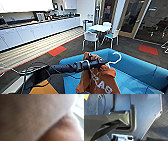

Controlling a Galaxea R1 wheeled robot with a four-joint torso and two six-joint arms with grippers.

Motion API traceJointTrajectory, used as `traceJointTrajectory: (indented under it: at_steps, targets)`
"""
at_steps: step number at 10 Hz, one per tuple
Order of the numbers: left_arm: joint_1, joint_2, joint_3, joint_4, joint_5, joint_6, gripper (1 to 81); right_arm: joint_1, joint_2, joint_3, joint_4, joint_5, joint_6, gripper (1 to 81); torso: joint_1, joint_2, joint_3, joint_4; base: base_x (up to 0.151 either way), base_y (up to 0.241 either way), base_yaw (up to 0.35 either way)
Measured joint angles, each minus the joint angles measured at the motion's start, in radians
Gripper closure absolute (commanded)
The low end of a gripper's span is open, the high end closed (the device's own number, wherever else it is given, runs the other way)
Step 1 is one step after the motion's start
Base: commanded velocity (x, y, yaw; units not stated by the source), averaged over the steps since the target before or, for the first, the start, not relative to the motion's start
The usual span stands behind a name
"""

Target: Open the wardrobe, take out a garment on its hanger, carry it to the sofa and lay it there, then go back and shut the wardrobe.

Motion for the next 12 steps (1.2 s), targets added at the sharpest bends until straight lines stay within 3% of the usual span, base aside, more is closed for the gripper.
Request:
traceJointTrajectory:
  at_steps: [4, 9, 12]
  targets:
    - [0.0, 0.001, 0.006, 0.021, 0.011, 0.0, 81.1, 0.0, 0.0, 0.0, 0.0, 0.0, 0.0, 1.0, 0.0, 0.0, 0.0, 0.0, 0.0, 0.0, 0.0]
    - [0.0, 0.1, -0.021, 0.073, 0.13, -0.003, 81.1, 0.0, 0.0, 0.0, 0.0, 0.0, 0.0, 1.0, 0.0, 0.0, 0.0, 0.0, 0.0, 0.0, 0.0]
    - [0.0, 0.15, -0.048, 0.11, 0.149, 0.0, 81.1, 0.006, 0.0, 0.0, 0.001, 0.003, 0.0, 1.0, 0.0, 0.0, -0.054, 0.0, 0.0, 0.0, 0.0]
